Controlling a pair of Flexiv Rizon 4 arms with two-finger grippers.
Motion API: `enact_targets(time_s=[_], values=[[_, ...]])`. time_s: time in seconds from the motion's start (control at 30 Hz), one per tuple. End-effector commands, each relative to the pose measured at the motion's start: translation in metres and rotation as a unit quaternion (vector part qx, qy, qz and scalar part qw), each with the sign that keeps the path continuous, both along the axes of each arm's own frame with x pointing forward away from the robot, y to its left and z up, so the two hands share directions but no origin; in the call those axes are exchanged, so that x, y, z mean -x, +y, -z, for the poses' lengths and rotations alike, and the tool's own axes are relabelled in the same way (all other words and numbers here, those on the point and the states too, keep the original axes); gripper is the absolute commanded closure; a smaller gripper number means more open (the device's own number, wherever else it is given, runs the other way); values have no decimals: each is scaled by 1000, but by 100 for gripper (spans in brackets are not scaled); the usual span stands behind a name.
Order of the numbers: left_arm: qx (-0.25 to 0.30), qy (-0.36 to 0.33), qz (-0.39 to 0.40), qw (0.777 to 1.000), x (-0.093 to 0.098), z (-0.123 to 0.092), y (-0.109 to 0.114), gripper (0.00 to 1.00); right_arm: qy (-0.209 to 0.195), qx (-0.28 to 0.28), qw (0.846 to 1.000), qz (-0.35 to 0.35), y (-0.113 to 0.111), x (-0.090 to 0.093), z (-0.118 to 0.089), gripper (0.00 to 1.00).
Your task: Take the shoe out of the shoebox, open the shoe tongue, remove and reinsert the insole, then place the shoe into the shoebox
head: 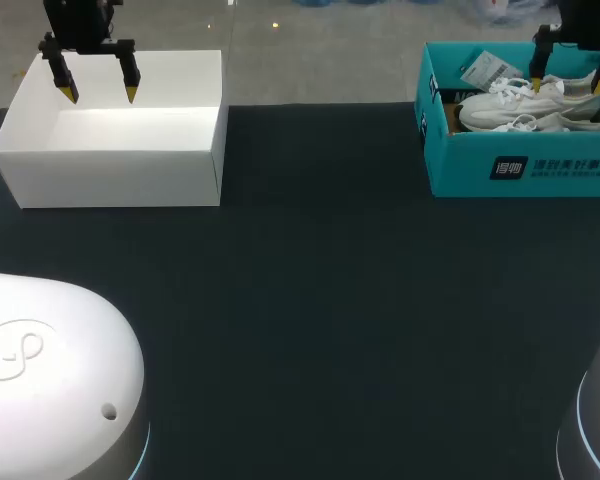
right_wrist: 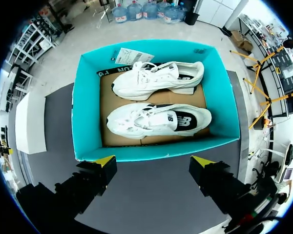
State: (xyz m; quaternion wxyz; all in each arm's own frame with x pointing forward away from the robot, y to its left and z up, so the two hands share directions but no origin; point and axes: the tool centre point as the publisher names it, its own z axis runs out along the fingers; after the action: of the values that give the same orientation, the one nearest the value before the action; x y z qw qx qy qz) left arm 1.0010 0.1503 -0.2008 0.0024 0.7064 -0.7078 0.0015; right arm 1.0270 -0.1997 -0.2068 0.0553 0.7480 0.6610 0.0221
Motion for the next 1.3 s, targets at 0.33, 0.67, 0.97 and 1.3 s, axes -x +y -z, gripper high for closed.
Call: enact_targets(time_s=[0.33,0.67,0.97,1.3], values=[[-1,0,-1,1000,0,0,0,0,-18,22,1000,-3,-81,-8,44,0],[-1,0,-1,1000,0,0,0,0,20,9,999,-31,-110,-32,85,0],[-1,0,-1,1000,0,0,0,0,29,24,999,-34,-129,-44,108,0],[-1,0,-1,1000,0,0,0,0,42,27,998,-34,-139,-46,138,0]])
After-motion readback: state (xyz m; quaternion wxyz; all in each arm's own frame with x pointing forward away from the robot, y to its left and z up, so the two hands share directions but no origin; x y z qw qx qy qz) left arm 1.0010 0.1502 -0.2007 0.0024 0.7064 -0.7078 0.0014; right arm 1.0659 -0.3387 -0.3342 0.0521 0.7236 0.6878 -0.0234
